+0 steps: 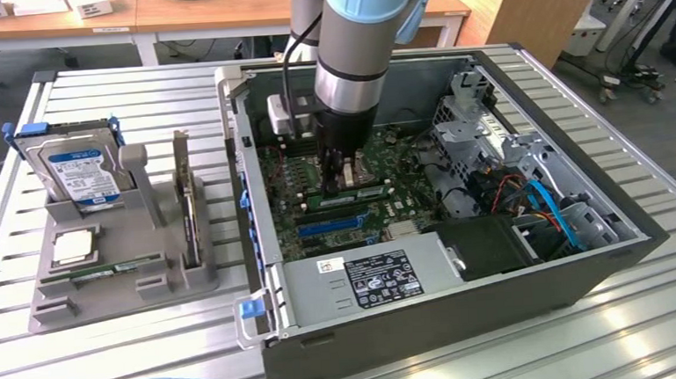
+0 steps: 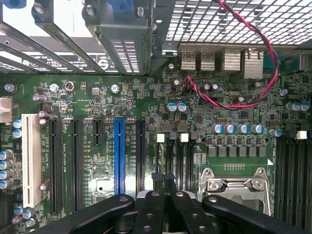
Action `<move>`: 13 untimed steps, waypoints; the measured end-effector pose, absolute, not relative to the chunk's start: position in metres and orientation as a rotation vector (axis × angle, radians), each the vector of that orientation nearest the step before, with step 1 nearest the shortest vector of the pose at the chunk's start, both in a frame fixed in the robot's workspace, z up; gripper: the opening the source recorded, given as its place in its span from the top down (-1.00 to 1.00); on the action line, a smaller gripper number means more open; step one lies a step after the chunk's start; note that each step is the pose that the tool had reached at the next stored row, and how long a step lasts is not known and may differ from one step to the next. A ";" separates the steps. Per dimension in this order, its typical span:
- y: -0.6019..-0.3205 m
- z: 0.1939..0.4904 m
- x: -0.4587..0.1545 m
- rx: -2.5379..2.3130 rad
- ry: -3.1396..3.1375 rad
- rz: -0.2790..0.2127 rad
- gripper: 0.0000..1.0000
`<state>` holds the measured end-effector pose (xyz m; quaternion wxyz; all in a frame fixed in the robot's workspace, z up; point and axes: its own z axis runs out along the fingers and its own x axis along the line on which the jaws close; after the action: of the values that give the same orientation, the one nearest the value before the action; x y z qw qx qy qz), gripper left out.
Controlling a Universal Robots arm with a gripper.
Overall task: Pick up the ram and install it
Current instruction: 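Press down the ram until it locks into place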
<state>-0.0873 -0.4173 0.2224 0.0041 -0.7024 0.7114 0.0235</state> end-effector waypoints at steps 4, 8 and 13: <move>-0.417 0.222 -0.087 -2.201 2.229 0.073 0.80; -0.417 0.221 -0.087 -2.201 2.229 0.073 0.80; -0.417 0.222 -0.087 -2.200 2.228 0.073 0.80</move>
<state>-0.0872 -0.4172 0.2222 0.0047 -0.7024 0.7113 0.0234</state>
